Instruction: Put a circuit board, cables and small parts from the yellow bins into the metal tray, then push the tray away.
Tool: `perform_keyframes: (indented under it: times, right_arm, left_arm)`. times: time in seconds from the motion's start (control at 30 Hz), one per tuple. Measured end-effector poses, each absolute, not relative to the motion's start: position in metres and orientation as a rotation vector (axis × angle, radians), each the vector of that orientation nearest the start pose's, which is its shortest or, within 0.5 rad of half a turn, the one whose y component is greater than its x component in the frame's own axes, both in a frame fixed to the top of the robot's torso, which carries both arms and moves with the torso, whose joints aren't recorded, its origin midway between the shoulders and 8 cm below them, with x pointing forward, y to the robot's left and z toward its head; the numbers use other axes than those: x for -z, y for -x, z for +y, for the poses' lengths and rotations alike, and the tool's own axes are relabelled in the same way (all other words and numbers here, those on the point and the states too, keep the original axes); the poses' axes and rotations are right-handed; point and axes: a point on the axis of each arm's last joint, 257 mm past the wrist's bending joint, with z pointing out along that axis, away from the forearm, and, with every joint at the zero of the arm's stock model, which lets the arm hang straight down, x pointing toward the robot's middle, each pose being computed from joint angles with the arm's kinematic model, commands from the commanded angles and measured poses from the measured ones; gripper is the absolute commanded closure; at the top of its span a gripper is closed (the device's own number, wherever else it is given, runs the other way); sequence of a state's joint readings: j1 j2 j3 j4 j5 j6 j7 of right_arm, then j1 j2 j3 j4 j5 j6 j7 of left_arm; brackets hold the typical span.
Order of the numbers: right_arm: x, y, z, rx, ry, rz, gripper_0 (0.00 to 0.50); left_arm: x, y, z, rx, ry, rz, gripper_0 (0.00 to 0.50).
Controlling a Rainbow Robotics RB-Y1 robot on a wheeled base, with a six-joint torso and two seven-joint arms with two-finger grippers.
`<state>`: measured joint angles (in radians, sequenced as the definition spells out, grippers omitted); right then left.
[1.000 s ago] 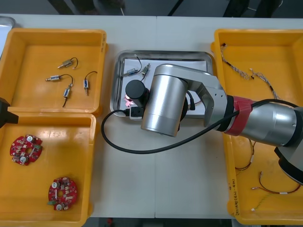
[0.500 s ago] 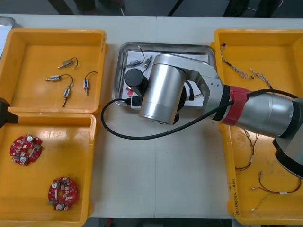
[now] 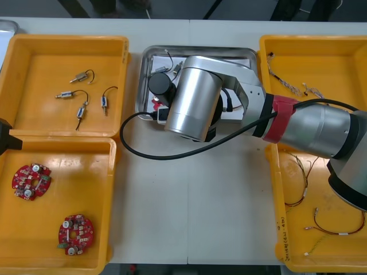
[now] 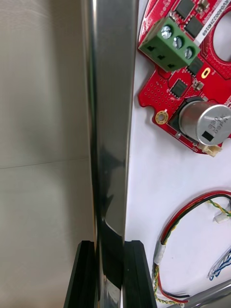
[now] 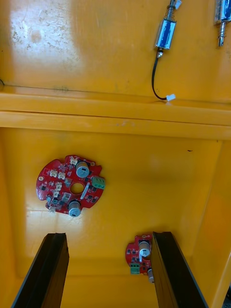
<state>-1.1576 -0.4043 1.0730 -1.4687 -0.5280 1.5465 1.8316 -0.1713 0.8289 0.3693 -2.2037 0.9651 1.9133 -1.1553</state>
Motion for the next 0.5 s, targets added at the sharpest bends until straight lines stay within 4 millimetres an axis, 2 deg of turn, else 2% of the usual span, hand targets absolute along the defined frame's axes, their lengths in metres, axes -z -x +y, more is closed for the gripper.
perform_keyframes:
  times: [0.5]
  right_arm:
    - [0.208, -0.541, -0.033, 0.762, 1.786, 1.932, 0.500]
  left_arm:
    - [0.140, -0.371, 0.369, 0.079, 0.122, 2.652, 0.000]
